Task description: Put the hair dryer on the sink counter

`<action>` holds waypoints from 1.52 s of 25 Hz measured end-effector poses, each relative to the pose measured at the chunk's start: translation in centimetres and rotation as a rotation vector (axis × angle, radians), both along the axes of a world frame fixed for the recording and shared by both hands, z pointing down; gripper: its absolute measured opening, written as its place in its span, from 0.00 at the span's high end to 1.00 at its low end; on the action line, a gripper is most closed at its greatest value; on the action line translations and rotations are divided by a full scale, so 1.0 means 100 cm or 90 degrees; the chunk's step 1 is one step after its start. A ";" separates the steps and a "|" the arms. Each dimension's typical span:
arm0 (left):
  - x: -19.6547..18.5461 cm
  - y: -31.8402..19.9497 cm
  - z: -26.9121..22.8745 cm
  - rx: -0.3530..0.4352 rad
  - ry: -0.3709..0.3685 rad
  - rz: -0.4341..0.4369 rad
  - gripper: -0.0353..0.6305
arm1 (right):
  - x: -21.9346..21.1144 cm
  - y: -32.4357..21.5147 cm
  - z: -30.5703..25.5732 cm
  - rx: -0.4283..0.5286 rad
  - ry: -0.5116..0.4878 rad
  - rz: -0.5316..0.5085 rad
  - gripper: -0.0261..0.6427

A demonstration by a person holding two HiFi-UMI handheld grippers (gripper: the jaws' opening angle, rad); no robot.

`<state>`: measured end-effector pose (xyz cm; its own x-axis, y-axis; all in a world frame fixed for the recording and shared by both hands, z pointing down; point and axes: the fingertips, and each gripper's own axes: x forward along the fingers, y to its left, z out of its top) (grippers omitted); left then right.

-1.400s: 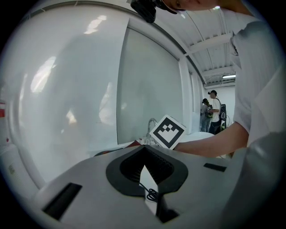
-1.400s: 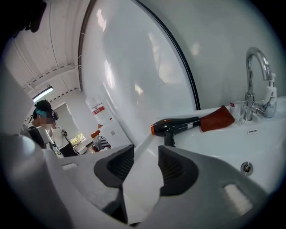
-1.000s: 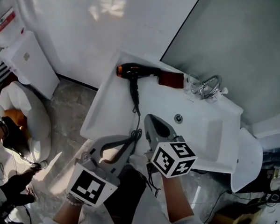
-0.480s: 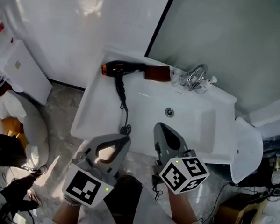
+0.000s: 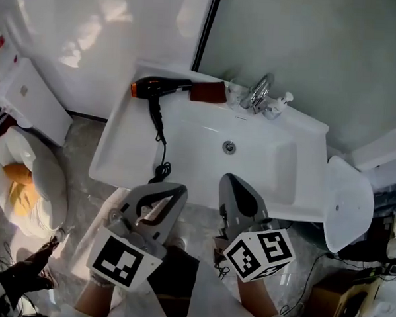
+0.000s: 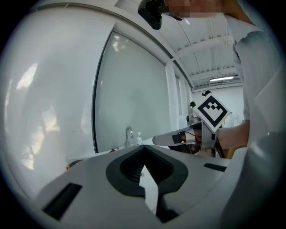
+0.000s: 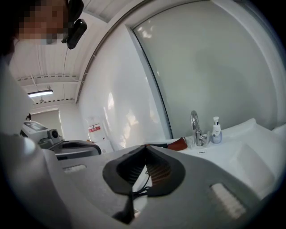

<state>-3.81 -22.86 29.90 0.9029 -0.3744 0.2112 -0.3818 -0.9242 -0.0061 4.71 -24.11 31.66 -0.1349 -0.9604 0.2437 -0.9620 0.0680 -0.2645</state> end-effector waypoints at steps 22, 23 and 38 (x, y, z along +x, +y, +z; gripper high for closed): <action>0.058 0.095 -0.019 -0.009 0.010 0.021 0.94 | 0.048 0.104 -0.031 0.037 0.009 0.018 0.96; 0.059 0.096 -0.020 -0.006 0.011 0.028 0.94 | 0.049 0.106 -0.032 0.038 0.009 0.024 0.96; 0.091 0.099 -0.032 0.033 0.014 0.170 0.94 | 0.084 0.129 -0.038 0.037 0.029 0.169 0.96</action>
